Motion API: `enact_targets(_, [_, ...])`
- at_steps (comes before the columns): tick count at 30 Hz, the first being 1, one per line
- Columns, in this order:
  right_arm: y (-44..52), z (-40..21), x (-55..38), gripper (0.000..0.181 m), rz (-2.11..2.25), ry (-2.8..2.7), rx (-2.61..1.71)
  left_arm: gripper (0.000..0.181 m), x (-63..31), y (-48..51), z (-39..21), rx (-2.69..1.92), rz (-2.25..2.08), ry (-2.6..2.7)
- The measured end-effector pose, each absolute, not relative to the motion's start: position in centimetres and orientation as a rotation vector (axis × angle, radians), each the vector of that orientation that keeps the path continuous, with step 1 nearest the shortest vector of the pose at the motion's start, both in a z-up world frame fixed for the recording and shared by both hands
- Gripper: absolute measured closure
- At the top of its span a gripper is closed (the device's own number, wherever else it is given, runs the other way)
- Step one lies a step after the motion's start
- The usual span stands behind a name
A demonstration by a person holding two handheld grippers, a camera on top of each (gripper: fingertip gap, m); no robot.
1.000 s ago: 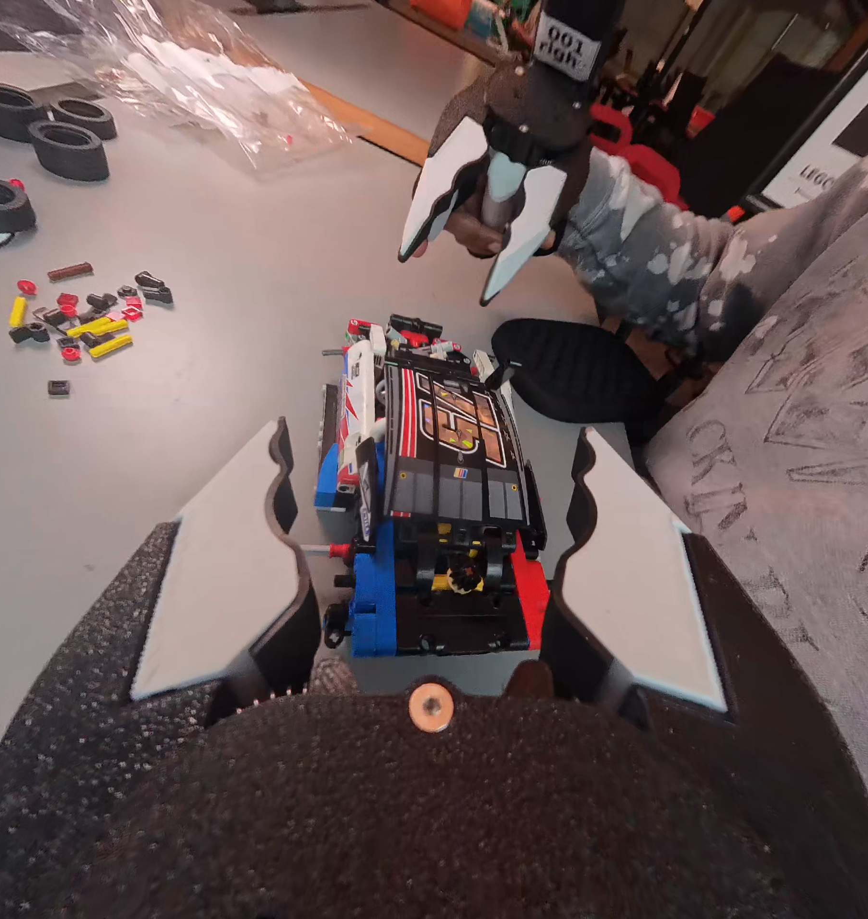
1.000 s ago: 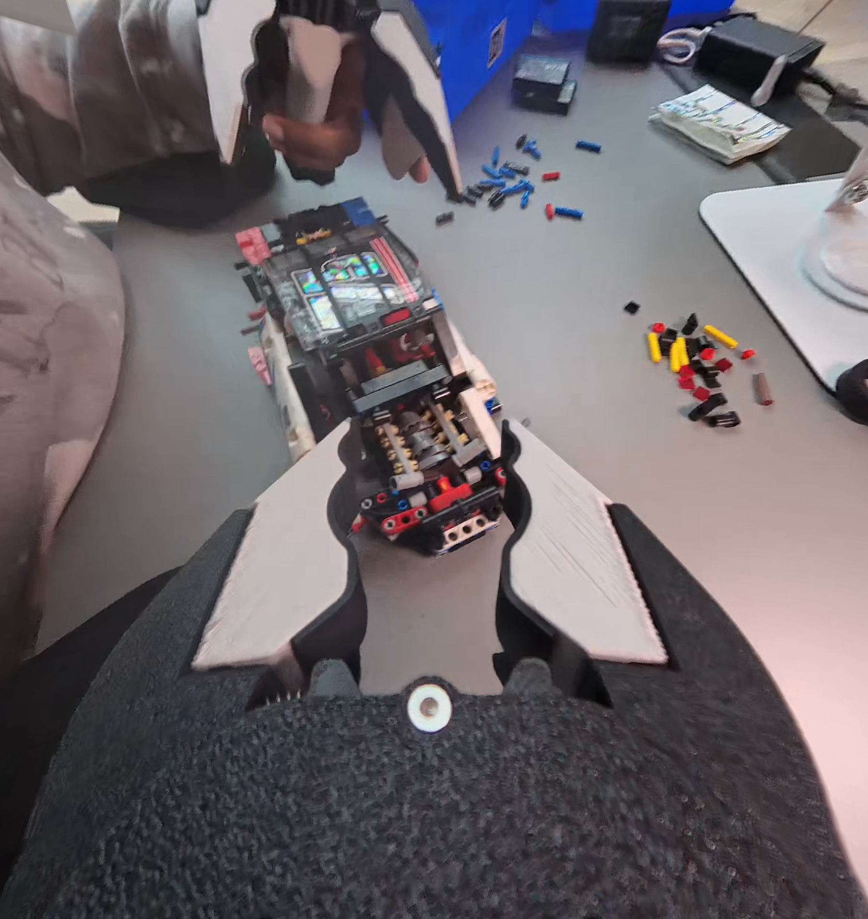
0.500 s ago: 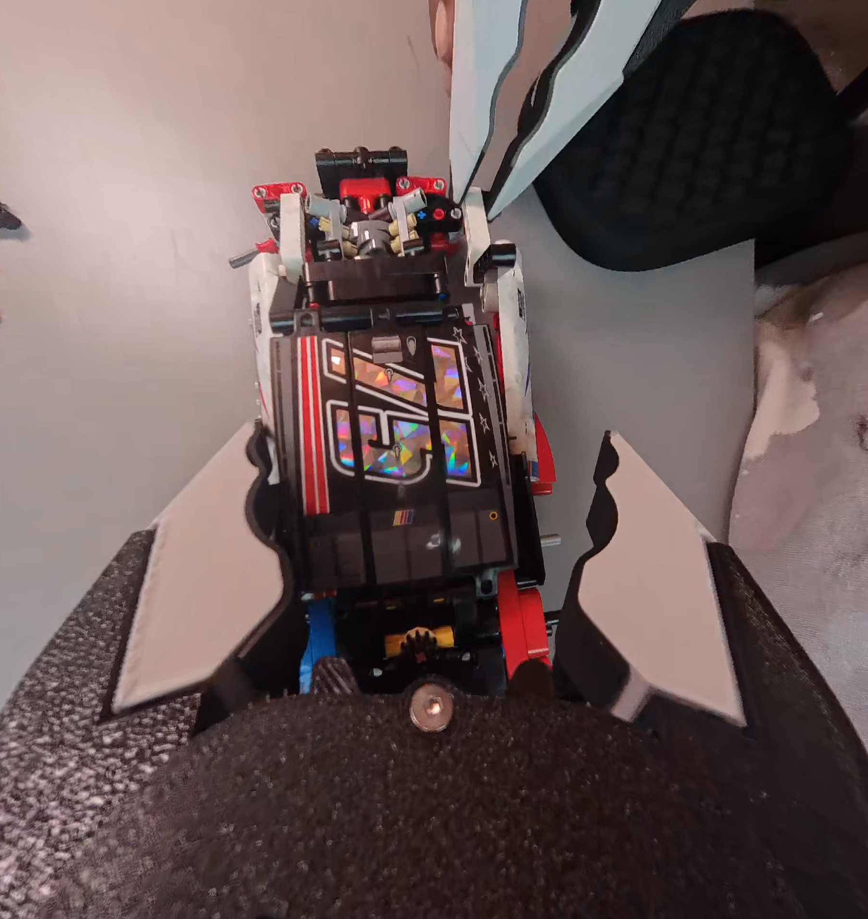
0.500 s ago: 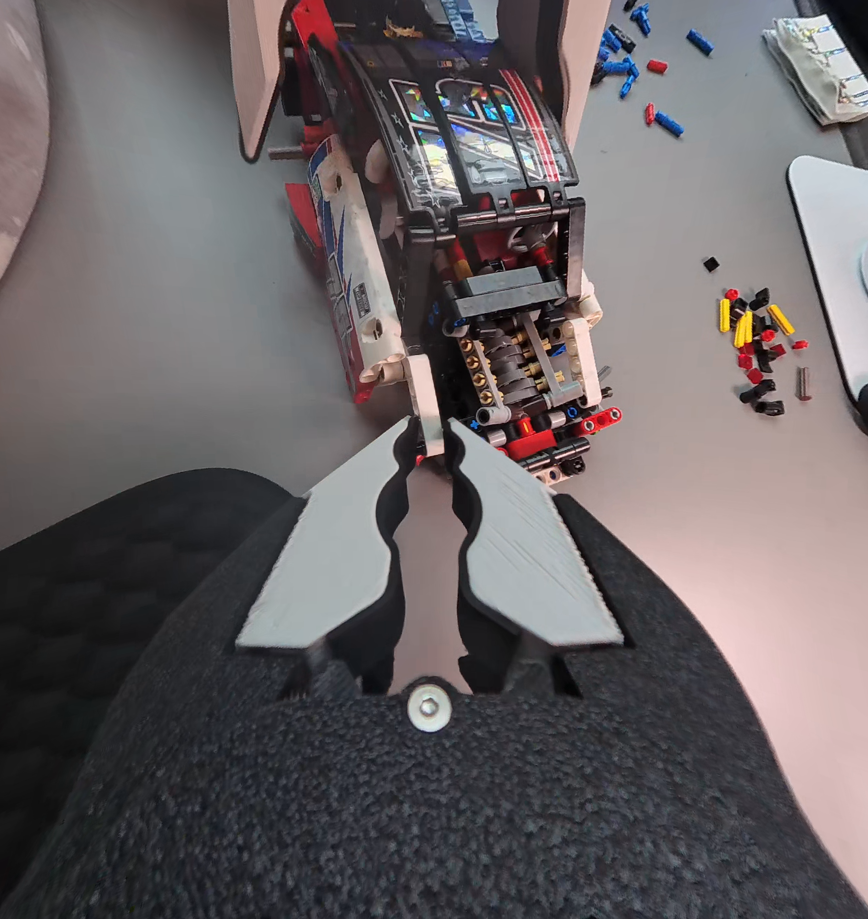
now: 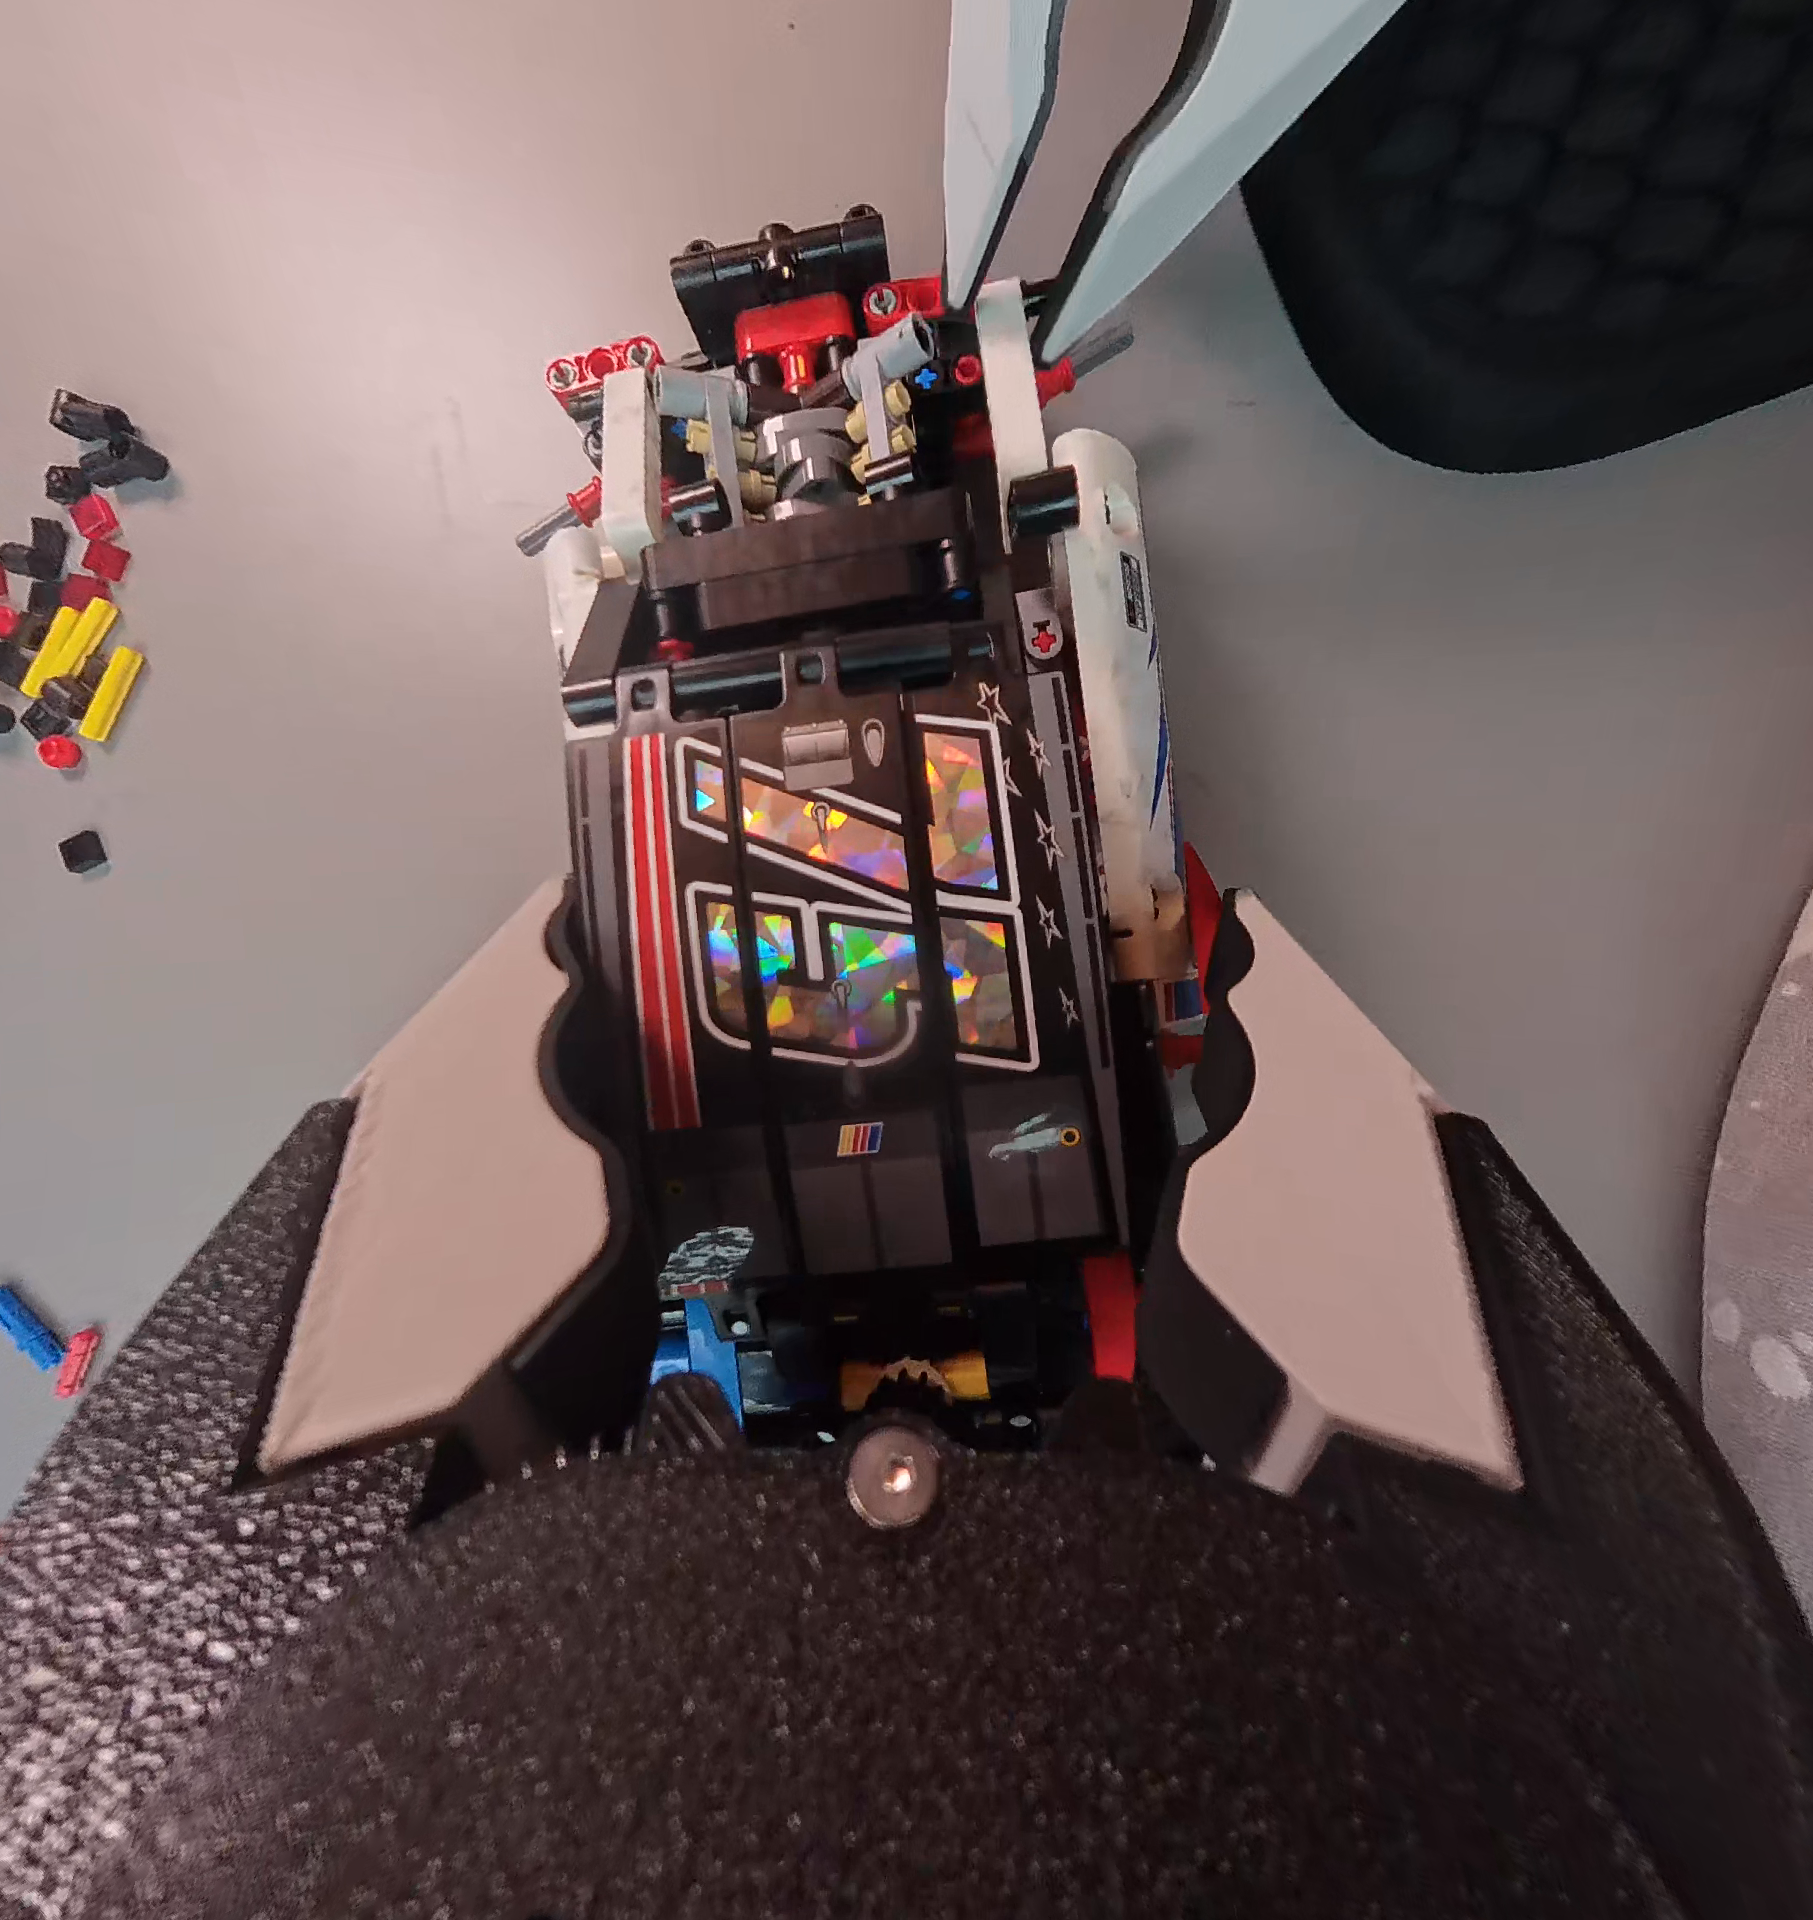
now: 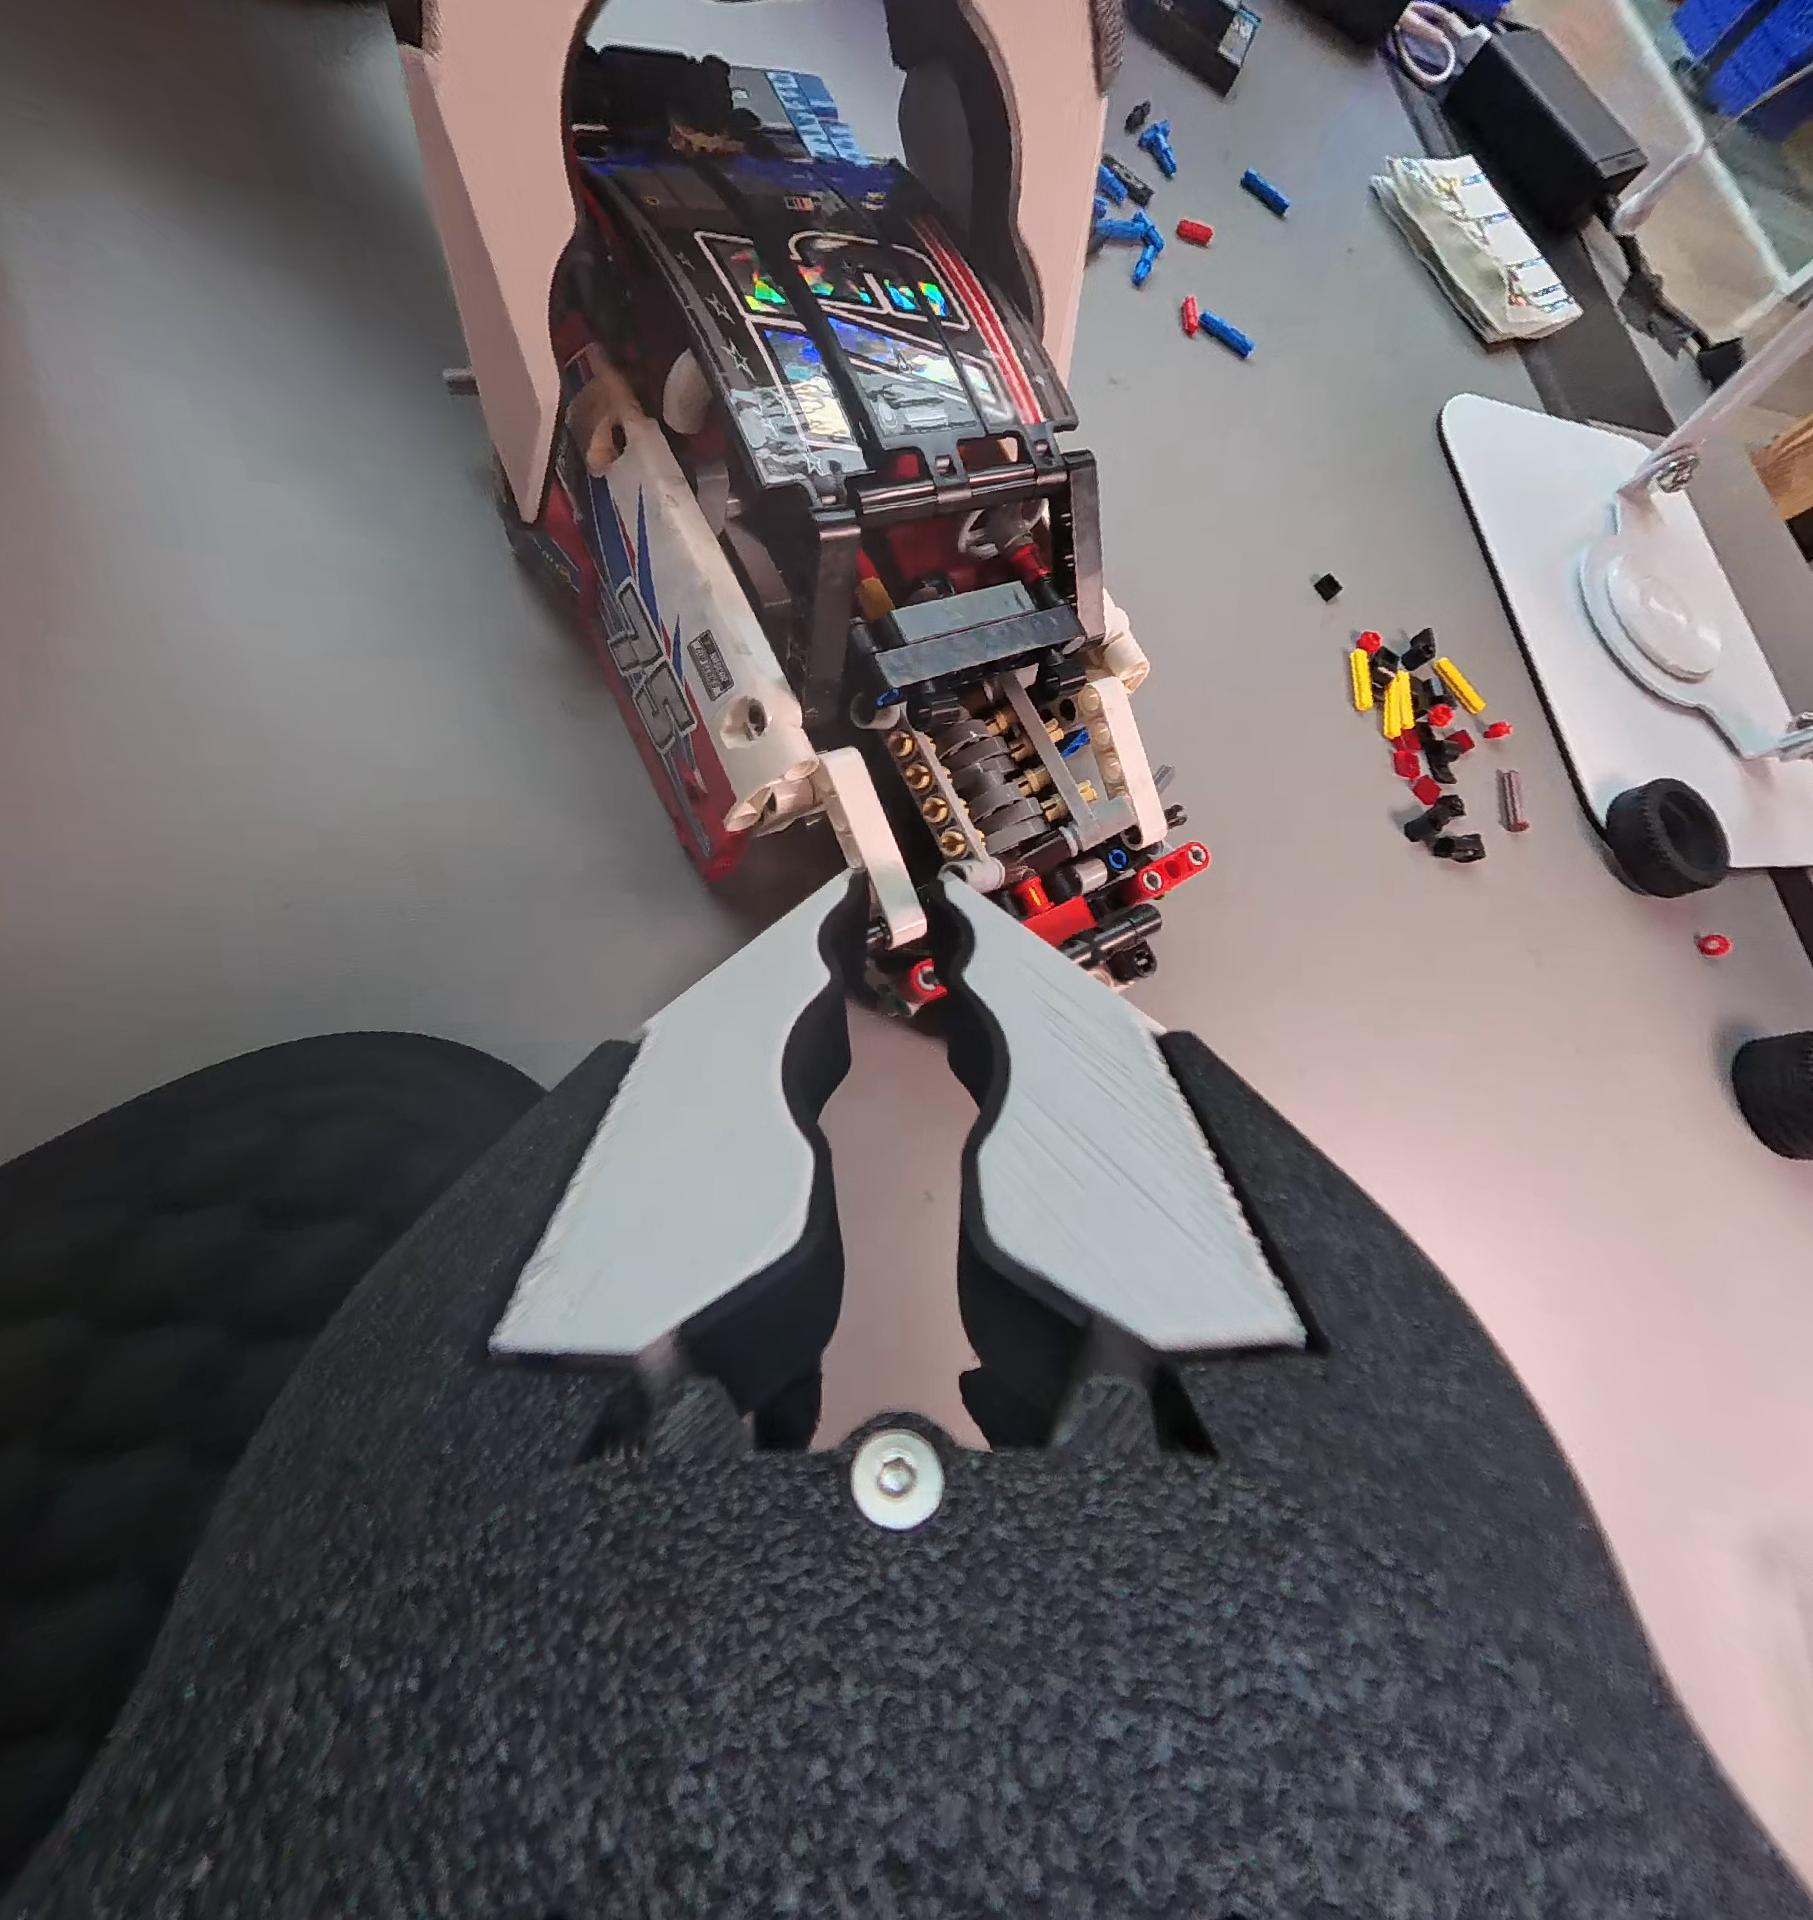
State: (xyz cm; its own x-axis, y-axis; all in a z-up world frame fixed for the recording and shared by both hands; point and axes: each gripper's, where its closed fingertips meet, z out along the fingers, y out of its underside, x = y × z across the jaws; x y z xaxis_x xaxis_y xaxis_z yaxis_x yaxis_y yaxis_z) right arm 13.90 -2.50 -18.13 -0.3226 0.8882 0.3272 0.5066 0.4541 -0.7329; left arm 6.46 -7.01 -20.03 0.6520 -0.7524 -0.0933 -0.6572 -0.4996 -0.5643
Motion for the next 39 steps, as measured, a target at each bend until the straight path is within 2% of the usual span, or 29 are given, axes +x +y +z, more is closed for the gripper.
enact_targets(1, [-2.7,-17.6,14.2,0.17,0.699,-1.969,-1.16,0.067,6.5,-7.0,-20.0,-2.301,-0.222,1.09])
enact_targets(4, [-4.5,-16.9,15.3,0.157,0.787,-2.017,-1.163,0.069,6.5,-6.9,-19.9,-2.299,-0.232,1.069])
enact_targets(10, [-5.2,-19.6,13.9,0.13,0.566,-2.065,-1.108,0.067,6.7,-7.0,-19.8,-2.288,-0.263,1.094])
enact_targets(17, [-4.9,-19.7,12.4,0.134,0.531,-2.005,-1.079,0.054,6.5,-6.8,-19.8,-2.335,-0.524,1.009])
enact_targets(29, [-4.1,-19.7,12.1,0.135,0.548,-1.936,-1.029,0.058,6.8,-7.1,-20.1,-2.345,-0.602,1.076])
enact_targets(31, [-4.0,-19.7,12.1,0.135,0.553,-1.93,-1.032,0.066,6.6,-6.8,-20.0,-2.341,-0.608,1.045])
enact_targets(39, [-3.9,-19.7,12.0,0.135,0.553,-1.947,-1.003,0.065,6.6,-6.9,-20.0,-2.326,-0.616,1.044])
